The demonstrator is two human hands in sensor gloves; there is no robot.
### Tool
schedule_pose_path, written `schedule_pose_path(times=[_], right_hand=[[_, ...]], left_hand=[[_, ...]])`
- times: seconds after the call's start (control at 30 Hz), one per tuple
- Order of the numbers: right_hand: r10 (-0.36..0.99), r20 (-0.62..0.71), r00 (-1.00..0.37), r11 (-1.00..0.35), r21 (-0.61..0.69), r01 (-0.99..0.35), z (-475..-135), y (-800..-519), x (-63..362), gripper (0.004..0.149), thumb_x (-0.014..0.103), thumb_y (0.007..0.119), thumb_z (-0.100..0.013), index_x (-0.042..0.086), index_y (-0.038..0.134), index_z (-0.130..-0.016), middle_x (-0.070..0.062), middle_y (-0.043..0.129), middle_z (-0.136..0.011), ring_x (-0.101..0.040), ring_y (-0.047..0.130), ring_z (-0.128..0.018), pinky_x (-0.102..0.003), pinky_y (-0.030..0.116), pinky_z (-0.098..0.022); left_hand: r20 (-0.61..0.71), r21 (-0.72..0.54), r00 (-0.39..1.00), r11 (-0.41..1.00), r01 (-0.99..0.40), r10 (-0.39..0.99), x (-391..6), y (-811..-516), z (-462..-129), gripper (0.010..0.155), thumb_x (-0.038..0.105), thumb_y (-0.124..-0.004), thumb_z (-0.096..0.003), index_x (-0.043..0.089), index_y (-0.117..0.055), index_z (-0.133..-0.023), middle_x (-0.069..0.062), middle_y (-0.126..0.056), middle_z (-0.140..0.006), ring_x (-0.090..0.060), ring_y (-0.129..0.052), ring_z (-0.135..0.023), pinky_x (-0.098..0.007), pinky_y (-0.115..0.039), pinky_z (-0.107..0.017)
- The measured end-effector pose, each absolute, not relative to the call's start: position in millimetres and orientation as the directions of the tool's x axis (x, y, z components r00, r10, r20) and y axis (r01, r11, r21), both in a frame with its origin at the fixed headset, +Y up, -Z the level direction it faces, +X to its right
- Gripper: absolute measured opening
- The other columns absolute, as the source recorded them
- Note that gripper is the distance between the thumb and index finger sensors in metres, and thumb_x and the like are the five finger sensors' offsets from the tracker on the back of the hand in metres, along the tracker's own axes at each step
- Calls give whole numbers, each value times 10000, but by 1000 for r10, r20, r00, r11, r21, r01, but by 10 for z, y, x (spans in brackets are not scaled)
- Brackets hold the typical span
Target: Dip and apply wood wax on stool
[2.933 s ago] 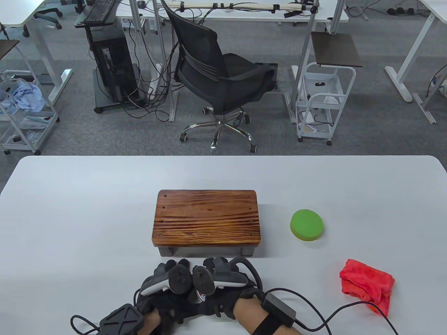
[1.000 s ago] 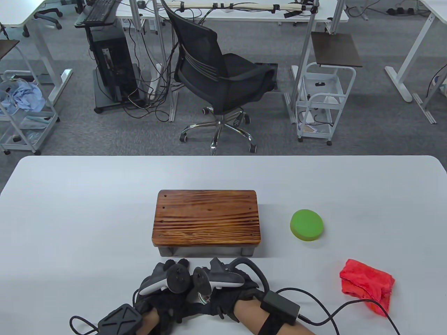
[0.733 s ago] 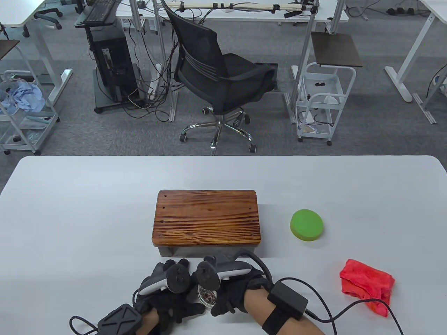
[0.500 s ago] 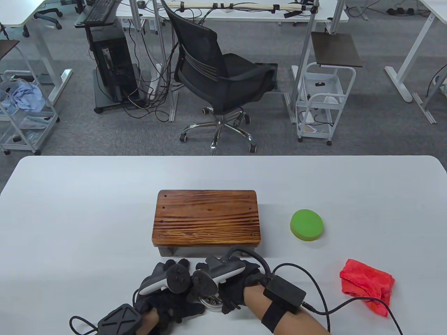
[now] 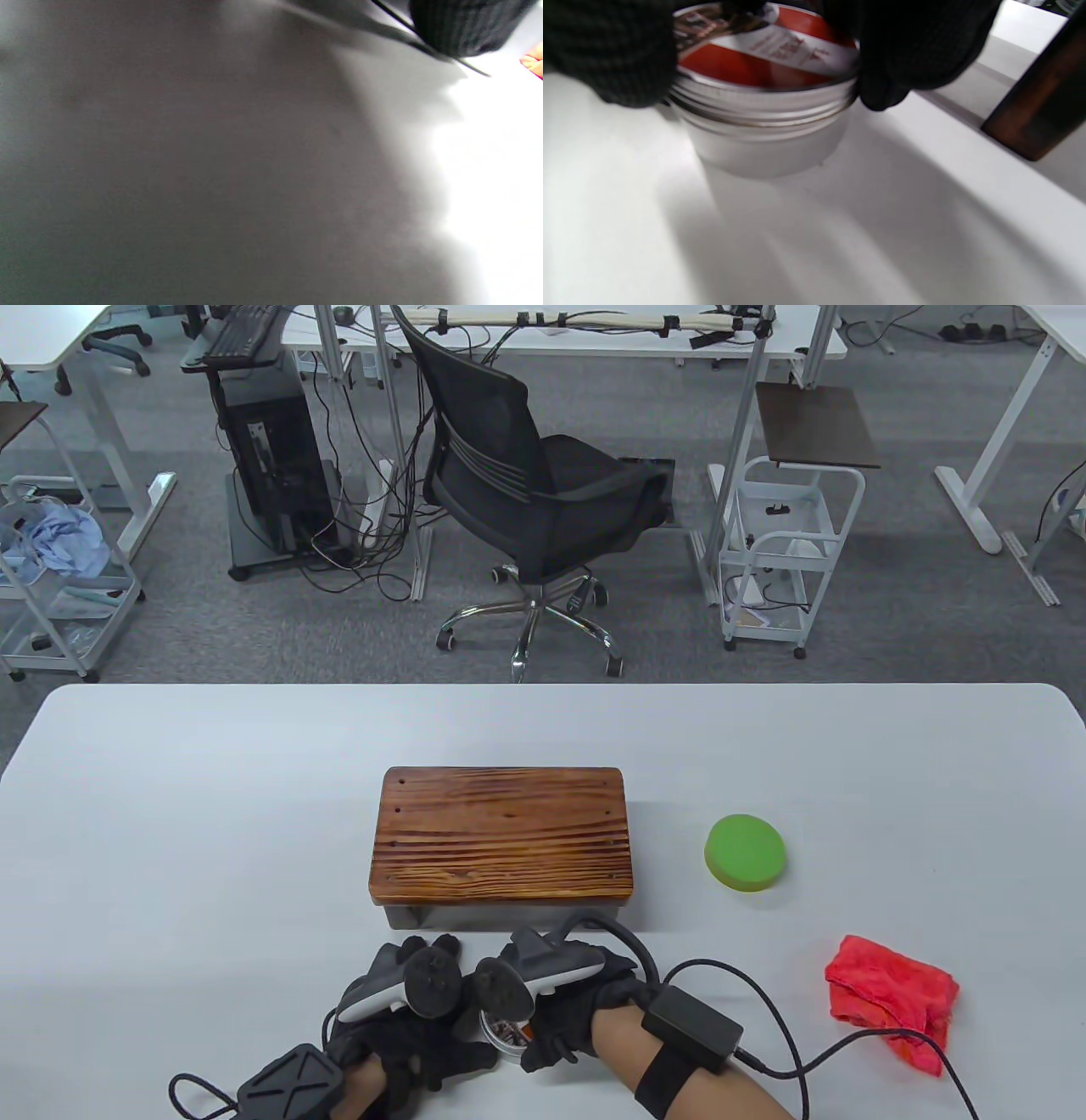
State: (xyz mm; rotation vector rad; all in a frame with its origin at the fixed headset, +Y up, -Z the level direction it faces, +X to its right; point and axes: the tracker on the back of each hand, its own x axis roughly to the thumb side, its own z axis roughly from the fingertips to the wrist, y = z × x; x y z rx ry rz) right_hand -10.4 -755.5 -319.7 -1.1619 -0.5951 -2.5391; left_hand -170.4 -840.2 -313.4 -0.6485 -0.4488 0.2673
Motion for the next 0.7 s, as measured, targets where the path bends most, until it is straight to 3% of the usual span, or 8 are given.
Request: schedule_pose_path(times=[0.2,0.3,0.4,0.47,0.57,0.7], right_hand=[[-38,570,-821,-884,364,294,-3124,-7597,-63,747,663,802,-474,353,438,-1049,-98,573,-1034,-255,911,-708,-356,898,-487],[-47,491,-870,-844,446,298,-3101,-7606,-83,767,666,757,-511,309,365,-1066,-127,523,-1050,-271,899,-726,-360,890,-503],[-41,548,-835,-825,453,338,-3141,-7553,-78,843,661,777,-500,291,277,-1069,-143,432,-1115,-328,865,-834,-442,876,-557],[56,675,-736,-853,416,316,-3172,-7454,-82,921,630,853,-464,339,232,-1080,-164,310,-1154,-394,785,-945,-546,830,-624],[-78,813,-577,-861,236,449,-3157,-7375,-132,855,571,942,-435,492,342,-1039,-55,304,-1181,-374,772,-1001,-582,809,-648],[-132,846,-517,-833,189,521,-3141,-7388,-207,804,521,964,-443,530,385,-1001,-12,311,-1174,-335,772,-1009,-580,797,-656]], left_hand=[[317,-632,872,768,-99,373,-1707,-8403,-3136,701,742,-617,-577,533,-137,-1043,-175,248,-1099,-548,252,-888,-797,43,-538],[317,-632,872,768,-99,373,-1707,-8403,-3136,702,743,-616,-577,531,-136,-1044,-175,248,-1099,-547,251,-889,-797,43,-538],[317,-631,872,769,-99,372,-1708,-8404,-3136,703,742,-619,-577,528,-139,-1044,-180,244,-1098,-547,248,-889,-797,40,-538],[317,-631,872,769,-98,372,-1708,-8404,-3136,704,742,-618,-576,529,-136,-1044,-180,246,-1097,-547,248,-889,-797,40,-537],[317,-631,872,769,-98,372,-1709,-8405,-3136,702,740,-620,-578,529,-137,-1043,-179,246,-1096,-546,249,-889,-797,41,-538],[316,-632,873,769,-98,371,-1707,-8403,-3134,705,742,-620,-576,532,-135,-1043,-178,247,-1097,-546,249,-889,-796,41,-539]])
